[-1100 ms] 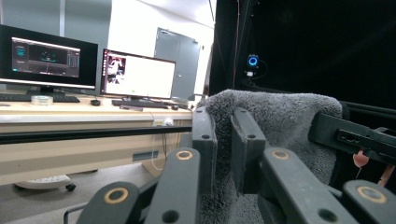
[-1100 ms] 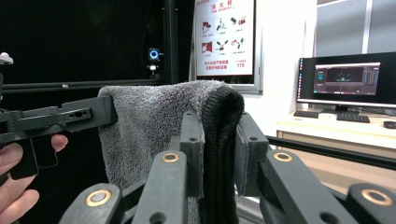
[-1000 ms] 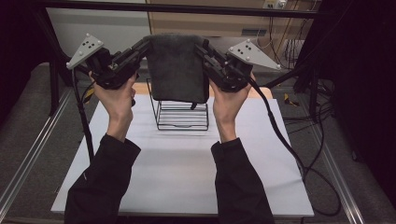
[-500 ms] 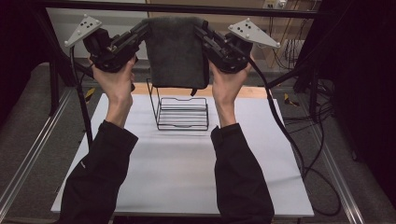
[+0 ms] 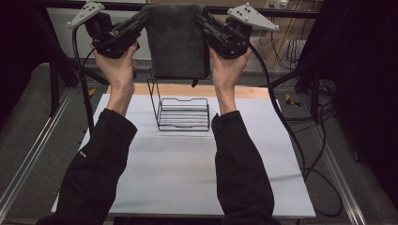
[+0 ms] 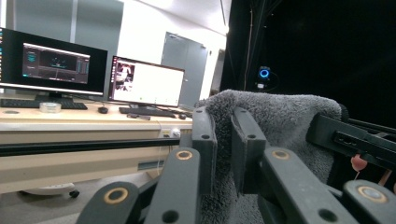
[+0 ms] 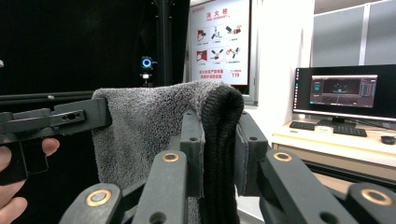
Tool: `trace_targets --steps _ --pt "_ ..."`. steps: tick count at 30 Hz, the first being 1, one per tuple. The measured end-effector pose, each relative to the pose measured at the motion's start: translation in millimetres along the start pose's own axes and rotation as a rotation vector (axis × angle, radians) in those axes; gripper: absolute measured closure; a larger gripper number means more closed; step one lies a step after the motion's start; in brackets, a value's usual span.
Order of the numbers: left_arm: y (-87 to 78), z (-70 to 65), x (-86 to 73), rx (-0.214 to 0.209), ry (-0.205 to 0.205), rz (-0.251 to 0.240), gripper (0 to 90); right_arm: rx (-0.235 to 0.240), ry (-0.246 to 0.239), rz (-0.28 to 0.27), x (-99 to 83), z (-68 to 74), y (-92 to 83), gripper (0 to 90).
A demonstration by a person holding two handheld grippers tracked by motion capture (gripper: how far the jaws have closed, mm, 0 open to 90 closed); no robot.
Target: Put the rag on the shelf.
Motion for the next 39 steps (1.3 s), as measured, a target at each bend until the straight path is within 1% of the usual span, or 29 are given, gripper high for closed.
trace_targets --steps 5,8,11,14,16,19,22,24,27,30,32,35,39 --pt "7.8 7.2 2.5 0.002 -0.014 -0.001 81.1 -0.014 -0.017 -0.001 4.4 -7.2 10.4 77.1" --pt "11.7 11.1 4.7 0.012 -0.011 -0.002 81.1 -0.02 -0.032 0.0 6.8 -9.5 15.6 77.1" --pt "15.8 15.9 2.4 0.023 -0.006 0.011 81.1 -0.021 -0.028 0.012 4.1 -12.6 20.8 77.1" --pt "21.2 22.0 -4.3 0.035 0.006 0.037 81.1 -0.03 -0.032 0.035 -2.4 -15.6 26.2 77.1" --pt "24.4 26.6 -10.6 0.043 0.003 0.053 81.0 -0.04 -0.034 0.052 -7.6 -16.8 28.9 77.2" --pt "27.6 33.1 -18.9 0.043 -0.008 0.072 81.0 -0.042 -0.036 0.073 -16.5 -18.6 33.1 77.2" --pt "29.4 37.6 -26.0 0.049 -0.006 0.094 81.0 -0.036 -0.032 0.087 -25.4 -20.4 36.6 77.2" --pt "30.4 39.5 -30.9 0.055 0.004 0.114 81.0 -0.034 -0.033 0.1 -31.9 -20.9 38.2 77.2" --pt "29.9 40.2 -38.8 0.039 0.001 0.126 81.0 -0.027 -0.019 0.108 -41.1 -22.5 38.3 77.2" --pt "28.5 40.6 -48.6 0.038 0.015 0.152 81.0 -0.019 -0.005 0.121 -50.2 -22.9 36.7 77.2" --pt "26.5 40.4 -53.9 0.037 0.021 0.158 81.0 -0.018 -0.004 0.13 -56.3 -21.9 35.3 77.1" --pt "23.3 40.5 -61.9 0.028 0.026 0.18 81.0 -0.005 0.011 0.129 -64.6 -19.3 32.6 77.1" --pt "17.8 38.5 -73.0 0.018 0.038 0.195 80.9 0.007 0.023 0.145 -76.9 -17.1 28.6 77.0"
Point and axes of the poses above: each handheld gripper's, and its own axes: y roughly forward along the jaws, x roughly out of its top, z roughly to its left, the point moved 9 cm from there along y, roughly forward along the jaws, and after that the axes turned 9 degrees about z, right-handed, at the moved point
